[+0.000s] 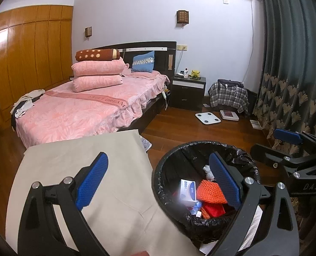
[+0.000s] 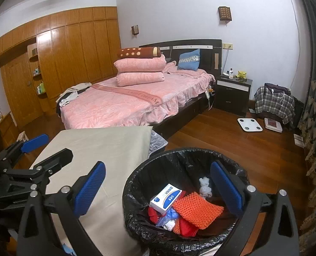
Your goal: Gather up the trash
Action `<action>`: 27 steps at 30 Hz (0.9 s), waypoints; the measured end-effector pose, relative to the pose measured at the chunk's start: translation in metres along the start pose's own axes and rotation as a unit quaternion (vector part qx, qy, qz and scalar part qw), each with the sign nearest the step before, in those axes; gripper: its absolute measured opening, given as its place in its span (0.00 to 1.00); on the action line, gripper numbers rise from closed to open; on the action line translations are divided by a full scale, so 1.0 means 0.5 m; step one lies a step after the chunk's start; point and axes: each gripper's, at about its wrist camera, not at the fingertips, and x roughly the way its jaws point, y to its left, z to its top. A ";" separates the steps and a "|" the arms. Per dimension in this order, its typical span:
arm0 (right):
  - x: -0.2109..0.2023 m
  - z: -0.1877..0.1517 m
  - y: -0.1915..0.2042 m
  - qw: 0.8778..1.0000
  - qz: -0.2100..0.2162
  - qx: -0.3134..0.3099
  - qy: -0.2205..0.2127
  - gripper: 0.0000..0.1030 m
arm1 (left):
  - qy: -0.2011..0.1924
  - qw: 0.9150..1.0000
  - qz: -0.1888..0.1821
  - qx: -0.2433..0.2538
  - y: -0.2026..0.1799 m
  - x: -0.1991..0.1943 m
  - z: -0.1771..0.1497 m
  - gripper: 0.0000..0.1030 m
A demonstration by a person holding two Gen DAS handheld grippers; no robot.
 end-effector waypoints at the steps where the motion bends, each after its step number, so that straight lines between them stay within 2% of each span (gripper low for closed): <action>1: 0.000 0.000 0.000 1.000 0.000 0.000 0.000 0.94 | 0.000 1.000 0.000 0.000 0.000 0.000 0.000 0.90; 27: -0.006 0.008 0.004 1.000 -0.001 -0.003 -0.003 0.94 | -0.002 1.000 0.000 -0.001 0.002 -0.009 0.004 0.90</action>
